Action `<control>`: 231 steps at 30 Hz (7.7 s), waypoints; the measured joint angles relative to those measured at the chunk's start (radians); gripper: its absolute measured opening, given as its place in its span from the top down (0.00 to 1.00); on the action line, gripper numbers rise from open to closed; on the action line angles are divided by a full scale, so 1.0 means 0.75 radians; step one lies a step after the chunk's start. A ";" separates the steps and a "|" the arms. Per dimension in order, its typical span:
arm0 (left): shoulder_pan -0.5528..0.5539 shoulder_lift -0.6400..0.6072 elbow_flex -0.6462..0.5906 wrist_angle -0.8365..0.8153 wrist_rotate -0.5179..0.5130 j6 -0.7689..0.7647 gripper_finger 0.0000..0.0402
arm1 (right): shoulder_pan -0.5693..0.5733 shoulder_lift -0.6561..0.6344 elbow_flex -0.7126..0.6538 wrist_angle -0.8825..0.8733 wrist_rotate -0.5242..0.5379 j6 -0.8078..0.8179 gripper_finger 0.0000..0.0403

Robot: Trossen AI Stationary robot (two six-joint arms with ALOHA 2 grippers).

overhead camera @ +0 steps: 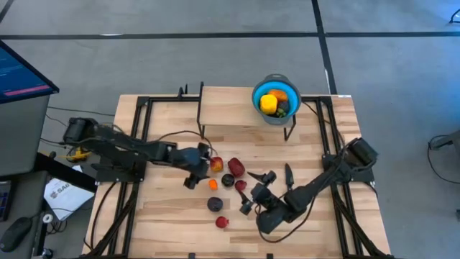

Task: Pick & Place Fruit
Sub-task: Put the apple into the strainer bowl, then put the pomegranate into the strainer bowl

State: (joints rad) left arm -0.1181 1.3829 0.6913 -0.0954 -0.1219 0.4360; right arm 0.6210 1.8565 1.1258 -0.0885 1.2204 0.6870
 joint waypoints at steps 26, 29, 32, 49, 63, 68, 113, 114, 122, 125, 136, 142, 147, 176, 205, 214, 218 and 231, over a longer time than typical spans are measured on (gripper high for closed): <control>0.159 0.390 0.174 -0.093 -0.013 0.346 0.26 | -0.001 -0.067 0.001 0.026 -0.065 -0.078 0.19; 0.139 0.377 0.173 -0.092 -0.075 0.296 0.28 | -0.001 -0.067 0.001 0.027 -0.066 -0.078 0.19; 0.105 0.318 0.174 -0.117 -0.152 0.177 0.28 | -0.001 -0.067 0.001 0.029 -0.066 -0.078 0.19; 0.195 0.037 -0.094 -0.102 -0.089 0.159 0.16 | -0.009 -0.067 0.001 0.028 -0.071 -0.066 0.19; 0.279 0.208 -0.128 0.087 0.072 0.174 0.26 | -0.041 -0.067 0.000 0.041 -0.134 -0.063 0.19; 0.276 0.173 -0.134 0.107 0.164 0.097 0.39 | -0.041 -0.067 0.001 0.039 -0.145 -0.065 0.19; 0.091 -0.018 -0.132 0.474 0.733 -0.603 0.33 | -0.295 0.290 0.534 -0.084 -0.662 -1.518 0.42; 0.091 -0.018 -0.132 0.477 0.731 -0.602 0.32 | -0.290 0.290 0.534 -0.082 -0.661 -1.505 0.42; 0.159 -0.029 -0.131 0.540 0.716 -0.540 0.18 | -0.236 0.279 0.532 -0.310 -0.657 -0.954 0.40; 0.184 -0.029 -0.131 0.536 0.691 -0.520 0.13 | -0.184 0.238 0.534 -0.482 -0.681 -0.697 0.39; 0.127 -0.029 -0.131 0.546 0.611 -0.515 0.13 | -0.093 -0.164 0.533 -1.255 -0.304 0.064 0.39; 0.076 -0.029 -0.131 0.591 0.604 -0.517 0.17 | -0.433 -0.460 0.533 -1.503 -0.321 0.303 0.39; 0.043 -0.029 -0.131 0.624 0.604 -0.517 0.19 | -0.933 -0.612 0.533 -1.427 -0.614 0.129 0.39; 0.034 -0.028 -0.131 0.641 0.611 -0.533 0.22 | -1.618 -0.365 0.532 -1.059 -1.315 -0.337 0.20; 0.022 -0.027 -0.132 0.641 0.604 -0.558 0.22 | -0.242 -0.540 0.137 -0.741 -0.349 -0.127 0.19; 0.022 -0.027 -0.132 0.649 0.592 -0.558 0.22 | 0.017 0.001 0.041 -0.222 -0.370 -0.146 0.19; 0.022 -0.027 -0.132 0.650 0.549 -0.579 0.22 | -0.022 0.135 0.111 -0.335 -0.419 0.006 0.21; 0.022 -0.027 -0.132 0.648 0.534 -0.594 0.22 | -0.210 0.086 -0.169 -0.190 -0.831 -0.076 0.30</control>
State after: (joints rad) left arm -0.1017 1.3624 0.5926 0.3908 0.2787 -0.0093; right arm 0.4632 1.9212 0.9992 -0.2308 0.5972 0.6302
